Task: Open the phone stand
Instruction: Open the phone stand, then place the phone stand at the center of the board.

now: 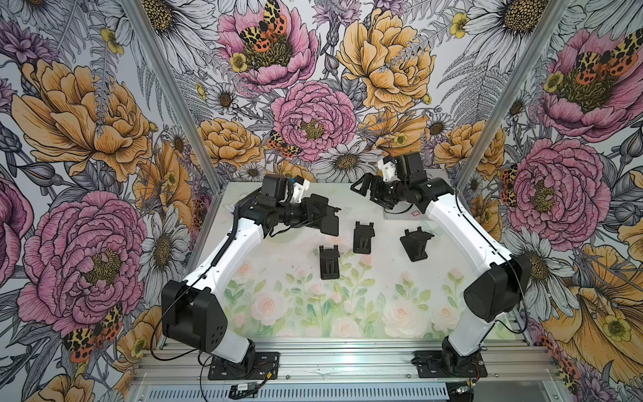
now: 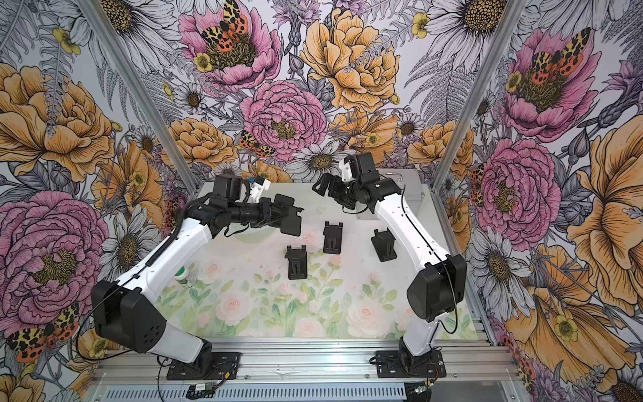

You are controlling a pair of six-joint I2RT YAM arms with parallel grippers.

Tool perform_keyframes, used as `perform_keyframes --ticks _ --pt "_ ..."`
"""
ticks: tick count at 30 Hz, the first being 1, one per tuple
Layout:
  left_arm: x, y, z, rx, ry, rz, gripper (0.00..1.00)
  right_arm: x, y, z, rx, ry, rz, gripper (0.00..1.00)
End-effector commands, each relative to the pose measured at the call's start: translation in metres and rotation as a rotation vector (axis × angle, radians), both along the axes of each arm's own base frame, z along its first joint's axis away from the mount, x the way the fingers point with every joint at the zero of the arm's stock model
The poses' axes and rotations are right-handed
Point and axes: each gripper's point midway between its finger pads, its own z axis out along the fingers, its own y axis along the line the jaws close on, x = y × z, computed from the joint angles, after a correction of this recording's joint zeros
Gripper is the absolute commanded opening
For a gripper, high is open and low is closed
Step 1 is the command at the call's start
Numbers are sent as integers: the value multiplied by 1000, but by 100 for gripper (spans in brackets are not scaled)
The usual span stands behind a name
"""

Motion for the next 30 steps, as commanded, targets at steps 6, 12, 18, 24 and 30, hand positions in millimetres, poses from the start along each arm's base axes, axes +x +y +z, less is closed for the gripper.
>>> perform_keyframes --ticks 6,12,18,24,30 --pt "37 34 8 -252 6 186 0 -3 -3 -4 -10 -11 16 99" --pt "49 48 -26 -391 48 261 0 -5 -3 -9 -14 -3 25 99" --pt "55 49 -42 -429 48 274 0 -10 -4 -19 -22 16 33 99" --pt "62 54 -64 -513 62 345 0 -11 -4 -21 -24 21 30 99" --pt "66 45 -80 -563 57 383 0 -12 -5 -23 -26 26 28 99"
